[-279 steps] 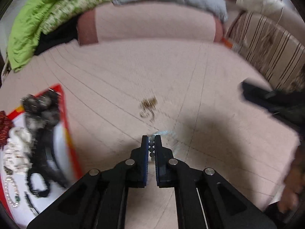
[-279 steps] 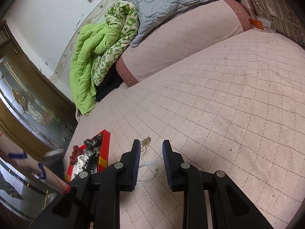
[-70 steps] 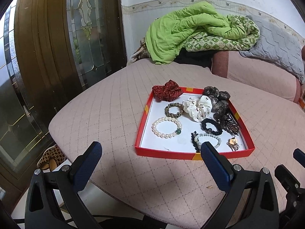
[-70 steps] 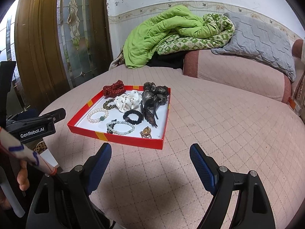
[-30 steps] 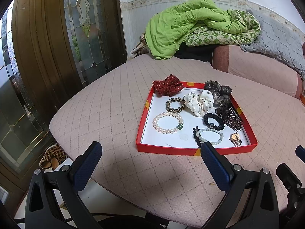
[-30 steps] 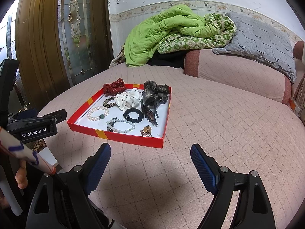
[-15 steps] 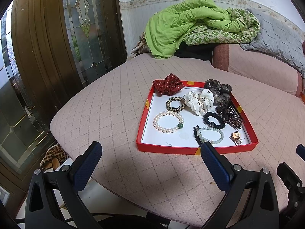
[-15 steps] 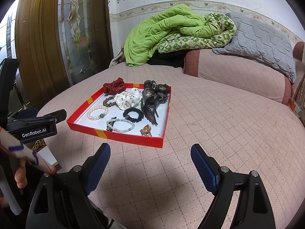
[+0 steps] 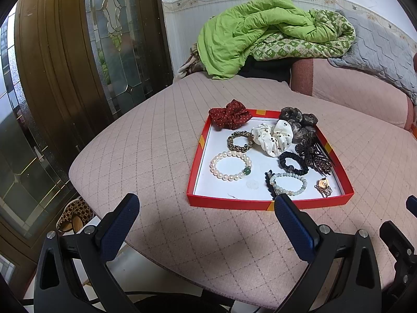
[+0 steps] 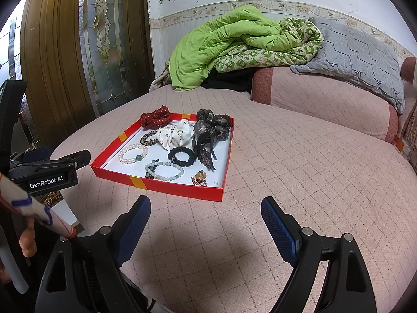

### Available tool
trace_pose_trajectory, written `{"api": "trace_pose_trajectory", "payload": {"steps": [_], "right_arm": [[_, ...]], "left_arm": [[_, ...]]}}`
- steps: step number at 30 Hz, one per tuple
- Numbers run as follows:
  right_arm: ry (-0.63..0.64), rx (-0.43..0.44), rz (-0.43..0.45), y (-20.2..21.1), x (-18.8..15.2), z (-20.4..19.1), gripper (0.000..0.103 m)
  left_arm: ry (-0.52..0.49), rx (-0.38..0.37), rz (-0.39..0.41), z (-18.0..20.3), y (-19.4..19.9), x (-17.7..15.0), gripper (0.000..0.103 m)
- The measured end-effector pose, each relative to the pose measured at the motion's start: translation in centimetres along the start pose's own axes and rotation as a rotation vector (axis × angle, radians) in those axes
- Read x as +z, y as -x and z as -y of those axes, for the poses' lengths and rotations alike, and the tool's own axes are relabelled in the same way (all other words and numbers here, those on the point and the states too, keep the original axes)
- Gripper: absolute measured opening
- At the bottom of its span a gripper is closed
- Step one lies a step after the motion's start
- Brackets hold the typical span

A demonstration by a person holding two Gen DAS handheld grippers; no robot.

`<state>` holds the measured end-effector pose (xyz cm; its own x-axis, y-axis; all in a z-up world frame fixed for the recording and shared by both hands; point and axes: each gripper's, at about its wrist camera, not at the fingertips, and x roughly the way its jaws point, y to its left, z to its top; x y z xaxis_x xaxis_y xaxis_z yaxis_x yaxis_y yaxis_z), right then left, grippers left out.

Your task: Organize jewelry

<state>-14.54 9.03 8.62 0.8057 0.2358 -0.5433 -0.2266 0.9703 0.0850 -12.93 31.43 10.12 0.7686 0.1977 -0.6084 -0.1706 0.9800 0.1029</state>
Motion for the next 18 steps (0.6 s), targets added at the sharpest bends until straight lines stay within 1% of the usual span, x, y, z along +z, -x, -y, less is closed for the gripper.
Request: {"api": "trace_pose_trajectory", "payload": {"steps": [18], "right_arm": [[0.001,0.001,-0.004,-0.04,-0.01,0.20,0.090]], "left_arm": [[-0.031,-0.007,-0.012,-0.05,-0.17,0.34,0.103]]}}
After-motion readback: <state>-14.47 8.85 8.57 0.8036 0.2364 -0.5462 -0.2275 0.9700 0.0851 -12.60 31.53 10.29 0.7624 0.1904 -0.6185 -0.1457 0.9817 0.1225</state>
